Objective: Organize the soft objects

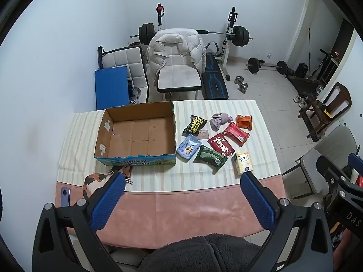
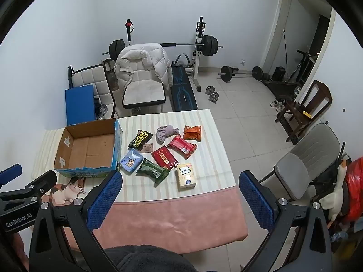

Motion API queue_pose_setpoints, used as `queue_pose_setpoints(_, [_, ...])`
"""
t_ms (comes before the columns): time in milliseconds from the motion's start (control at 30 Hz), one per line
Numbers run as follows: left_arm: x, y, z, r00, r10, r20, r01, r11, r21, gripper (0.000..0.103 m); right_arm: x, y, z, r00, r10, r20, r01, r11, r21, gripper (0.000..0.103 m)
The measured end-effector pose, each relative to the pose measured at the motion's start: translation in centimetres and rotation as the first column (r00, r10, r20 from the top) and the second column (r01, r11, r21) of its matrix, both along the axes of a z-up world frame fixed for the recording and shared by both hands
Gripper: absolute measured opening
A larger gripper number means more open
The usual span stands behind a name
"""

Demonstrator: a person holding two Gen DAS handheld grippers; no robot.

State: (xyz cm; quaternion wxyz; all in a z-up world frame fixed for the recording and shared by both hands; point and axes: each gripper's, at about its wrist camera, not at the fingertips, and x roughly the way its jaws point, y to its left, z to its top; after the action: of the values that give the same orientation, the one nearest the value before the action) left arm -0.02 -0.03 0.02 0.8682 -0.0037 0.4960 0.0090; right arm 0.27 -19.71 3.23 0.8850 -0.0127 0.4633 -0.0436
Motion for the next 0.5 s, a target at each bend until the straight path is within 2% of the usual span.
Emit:
queue_pose_setpoints(367, [-0.35, -0.77, -0.18, 1.0, -0.005, -0.01, 0.005, 1.0, -0.015, 0.103, -0.17, 0.15, -0.2, 1.0, 0.007, -0.014, -0.007, 1.0, -0.014, 0.103])
queue_pose_setpoints(500, [-0.51, -0.36, -0.08, 1.0, -0.014, -0.006, 0.014, 1.0, -0.028, 0.103, -0.7, 0.1, 0.56, 1.0, 0.0, -0.004, 0.0, 1.0, -0.005, 0.103])
